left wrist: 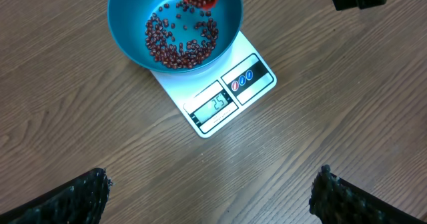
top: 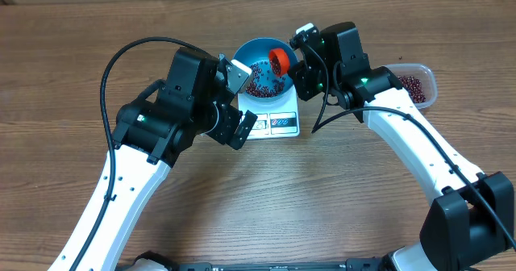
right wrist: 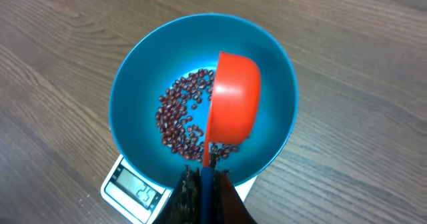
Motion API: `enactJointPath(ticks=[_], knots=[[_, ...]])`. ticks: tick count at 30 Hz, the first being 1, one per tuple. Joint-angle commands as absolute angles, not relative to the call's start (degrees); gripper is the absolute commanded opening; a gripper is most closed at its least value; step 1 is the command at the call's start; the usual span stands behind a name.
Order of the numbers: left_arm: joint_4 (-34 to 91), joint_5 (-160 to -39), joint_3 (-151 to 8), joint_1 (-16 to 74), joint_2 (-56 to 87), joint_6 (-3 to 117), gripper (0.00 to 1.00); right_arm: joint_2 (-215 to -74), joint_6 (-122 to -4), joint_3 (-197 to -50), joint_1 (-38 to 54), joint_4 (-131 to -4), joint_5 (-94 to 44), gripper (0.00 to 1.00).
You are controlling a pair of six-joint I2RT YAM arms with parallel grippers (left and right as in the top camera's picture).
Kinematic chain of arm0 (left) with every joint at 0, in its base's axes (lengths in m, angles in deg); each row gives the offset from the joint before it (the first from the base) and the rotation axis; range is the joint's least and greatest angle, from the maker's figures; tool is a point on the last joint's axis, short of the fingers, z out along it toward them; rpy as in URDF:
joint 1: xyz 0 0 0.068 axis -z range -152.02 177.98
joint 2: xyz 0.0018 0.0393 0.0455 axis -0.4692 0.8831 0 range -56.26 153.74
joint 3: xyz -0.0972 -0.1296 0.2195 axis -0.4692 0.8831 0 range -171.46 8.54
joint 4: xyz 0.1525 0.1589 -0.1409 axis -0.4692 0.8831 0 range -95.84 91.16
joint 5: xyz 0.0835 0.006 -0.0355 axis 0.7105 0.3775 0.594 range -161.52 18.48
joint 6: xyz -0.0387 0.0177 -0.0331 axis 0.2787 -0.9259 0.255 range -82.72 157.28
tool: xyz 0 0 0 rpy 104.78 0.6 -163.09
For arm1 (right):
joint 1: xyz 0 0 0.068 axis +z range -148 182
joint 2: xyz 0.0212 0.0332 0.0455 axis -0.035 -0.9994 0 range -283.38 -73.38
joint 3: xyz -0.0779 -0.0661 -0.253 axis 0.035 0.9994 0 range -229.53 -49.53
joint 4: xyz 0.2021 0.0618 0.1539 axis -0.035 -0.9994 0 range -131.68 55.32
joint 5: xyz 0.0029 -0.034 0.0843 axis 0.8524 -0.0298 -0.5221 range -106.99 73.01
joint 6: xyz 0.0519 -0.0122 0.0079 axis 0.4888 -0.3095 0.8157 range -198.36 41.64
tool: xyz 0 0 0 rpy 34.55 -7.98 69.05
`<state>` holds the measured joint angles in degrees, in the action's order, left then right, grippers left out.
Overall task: Scoop item into bowl and weigh 150g on scale
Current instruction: 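Shake the tilted scoop over the bowl to empty remaining beans, then carry the empty red scoop right toward the bean tub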
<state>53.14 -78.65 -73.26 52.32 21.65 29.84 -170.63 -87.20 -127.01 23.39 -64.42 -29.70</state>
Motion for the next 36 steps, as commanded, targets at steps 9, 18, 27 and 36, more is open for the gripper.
enactJointPath(ticks=[9,18,27,36], knots=[[53.08,-79.44,-73.7,52.38,22.0,30.43,1.0,-168.73,-99.25,-129.13,24.94,-64.66,-30.36,0.04],[53.08,-79.44,-73.7,52.38,22.0,30.45,1.0,-168.62,-105.76,-129.13,25.75,-66.27,-32.56,0.04],[53.05,-79.44,-73.7,52.38,22.0,30.45,1.0,-168.62,-100.54,-129.13,26.1,-64.53,-24.35,0.04],[53.08,-79.44,-73.7,52.38,22.0,30.45,1.0,-168.56,-99.9,-129.13,26.1,-64.28,-25.72,0.04]])
